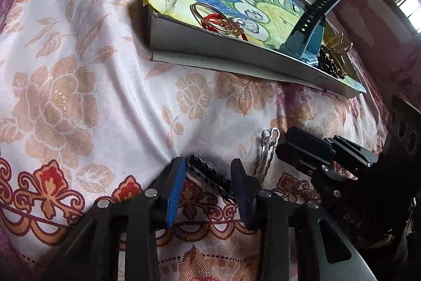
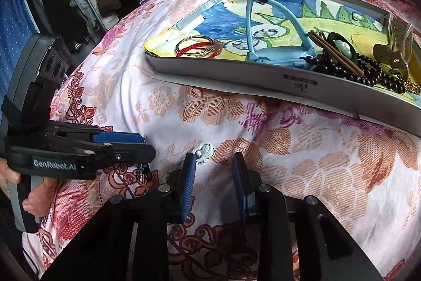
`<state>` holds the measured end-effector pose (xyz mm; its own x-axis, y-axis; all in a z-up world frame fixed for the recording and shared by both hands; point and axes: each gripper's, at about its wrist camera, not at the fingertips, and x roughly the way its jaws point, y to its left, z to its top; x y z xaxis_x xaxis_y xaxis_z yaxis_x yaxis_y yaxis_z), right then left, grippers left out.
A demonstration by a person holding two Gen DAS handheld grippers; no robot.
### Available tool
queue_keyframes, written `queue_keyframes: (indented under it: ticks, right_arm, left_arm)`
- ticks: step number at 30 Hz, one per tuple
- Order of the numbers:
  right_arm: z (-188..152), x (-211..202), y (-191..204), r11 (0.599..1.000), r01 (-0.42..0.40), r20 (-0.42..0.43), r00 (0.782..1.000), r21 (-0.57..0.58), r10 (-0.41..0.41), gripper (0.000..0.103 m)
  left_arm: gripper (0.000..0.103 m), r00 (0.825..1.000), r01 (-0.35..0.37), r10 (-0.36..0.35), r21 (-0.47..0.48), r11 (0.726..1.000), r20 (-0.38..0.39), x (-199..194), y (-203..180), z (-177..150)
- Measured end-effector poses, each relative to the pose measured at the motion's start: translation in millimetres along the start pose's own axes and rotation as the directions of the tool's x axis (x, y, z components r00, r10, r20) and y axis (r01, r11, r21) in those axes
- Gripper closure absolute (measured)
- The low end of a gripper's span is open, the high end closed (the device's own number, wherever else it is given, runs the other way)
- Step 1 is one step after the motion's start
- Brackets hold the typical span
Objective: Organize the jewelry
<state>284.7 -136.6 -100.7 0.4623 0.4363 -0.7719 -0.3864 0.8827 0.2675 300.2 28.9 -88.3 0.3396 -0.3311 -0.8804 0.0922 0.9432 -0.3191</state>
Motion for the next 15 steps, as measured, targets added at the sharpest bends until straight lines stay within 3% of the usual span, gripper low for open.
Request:
queue_keyframes:
  ticks: [3,6,11,15]
  right_arm:
    - [3.0,6.3,5.8,1.0,0.015,-0.021,1.0,-0.021,-0.015,0.077]
    - [7.3,13.2,6.9,1.0,-0.013,-0.039,0.999,-0.006,0.013,0.077]
    - [10.5,24.5,11.3,0.999,-0.053,-0.065,0.996,0.006,0.053,0.077]
    - [7.8,25.8,14.0,0.998,-0.057,-0.048,0.997,0.013,0.058,0.083]
  left_arm:
    - [0.089,0.999,-0.033,0.033,-0.015,0.999,0.008,1.1,3.5,0.0]
    - [0.091,1.0,0.025,-0.025,-0.062,0.998,0.009,-0.6,15.6,-0.8]
    - [0.092,0.999,0.047,-0.046,-0.036,0.998,0.017,0.0,14.4,-2.6]
    - [0.096,0.992,0.124,-0.123,-0.072,0.99,0.022,-2.7,22.5,-2.8]
